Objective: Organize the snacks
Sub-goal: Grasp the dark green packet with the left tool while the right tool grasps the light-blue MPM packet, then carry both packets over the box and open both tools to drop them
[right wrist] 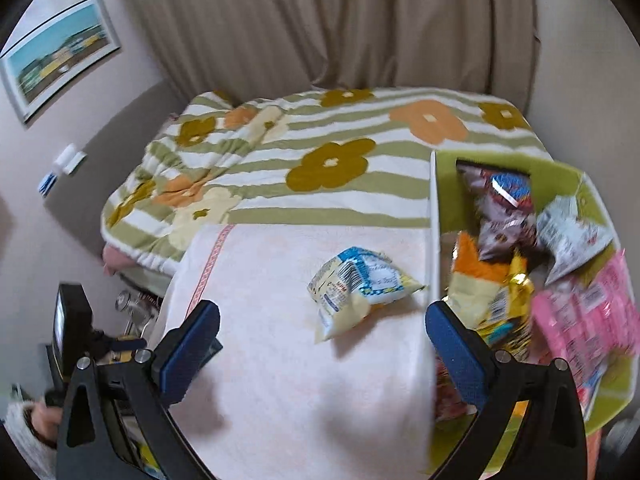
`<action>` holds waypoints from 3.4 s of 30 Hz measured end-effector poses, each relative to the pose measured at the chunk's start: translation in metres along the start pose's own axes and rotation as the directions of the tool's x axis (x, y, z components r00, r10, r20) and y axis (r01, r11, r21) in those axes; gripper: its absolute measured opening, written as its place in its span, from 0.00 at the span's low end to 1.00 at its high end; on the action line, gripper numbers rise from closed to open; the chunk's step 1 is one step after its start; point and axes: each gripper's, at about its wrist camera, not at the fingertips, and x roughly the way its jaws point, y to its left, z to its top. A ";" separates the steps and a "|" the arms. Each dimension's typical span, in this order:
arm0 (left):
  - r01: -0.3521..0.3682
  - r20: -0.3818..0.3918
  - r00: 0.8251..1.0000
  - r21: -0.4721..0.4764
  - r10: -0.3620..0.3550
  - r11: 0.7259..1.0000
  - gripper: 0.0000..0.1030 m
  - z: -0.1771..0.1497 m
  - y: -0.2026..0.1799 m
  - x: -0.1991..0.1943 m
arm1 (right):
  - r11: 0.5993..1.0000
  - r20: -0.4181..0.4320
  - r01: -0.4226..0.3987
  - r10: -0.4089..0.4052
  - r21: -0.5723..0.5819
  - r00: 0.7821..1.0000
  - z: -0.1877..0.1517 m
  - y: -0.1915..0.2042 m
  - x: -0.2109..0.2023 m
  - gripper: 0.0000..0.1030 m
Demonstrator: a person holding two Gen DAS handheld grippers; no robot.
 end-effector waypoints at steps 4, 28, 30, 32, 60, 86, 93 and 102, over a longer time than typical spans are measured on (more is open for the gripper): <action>0.031 -0.051 0.998 0.067 -0.027 0.997 0.73 0.005 0.009 0.024 | 0.997 -0.039 0.055 -0.053 0.059 0.998 -0.004 0.011 0.023 1.00; 0.043 -0.053 0.998 0.382 -0.024 0.923 0.40 0.015 0.005 0.053 | 0.841 -0.107 0.260 -0.238 0.474 0.965 -0.021 -0.002 0.114 1.00; 0.052 -0.054 0.998 0.395 -0.034 0.917 0.40 0.017 0.005 0.054 | 0.828 -0.115 0.270 -0.245 0.491 0.963 -0.023 -0.006 0.120 1.00; 0.072 -0.060 0.997 0.390 -0.053 0.918 0.39 0.022 0.007 0.055 | 0.816 -0.125 0.278 -0.250 0.507 0.960 -0.023 -0.011 0.124 1.00; 0.109 0.130 0.981 0.251 -0.145 0.962 0.39 0.118 -0.003 -0.026 | 0.902 0.011 0.106 -0.122 0.419 0.992 0.017 -0.005 0.092 0.59; 0.236 0.304 0.918 0.093 -0.253 0.967 0.40 0.206 -0.272 -0.094 | 0.989 0.119 0.022 -0.039 0.143 0.992 0.056 -0.207 -0.087 0.59; 0.225 0.243 0.938 0.115 -0.247 0.968 0.40 0.221 -0.314 -0.068 | 0.989 0.082 -0.004 -0.008 0.145 0.997 0.056 -0.242 -0.078 0.59; 0.132 0.259 0.955 0.058 -0.142 0.990 1.00 0.213 -0.303 -0.060 | 0.991 0.055 -0.019 0.011 0.134 0.998 0.054 -0.257 -0.071 0.59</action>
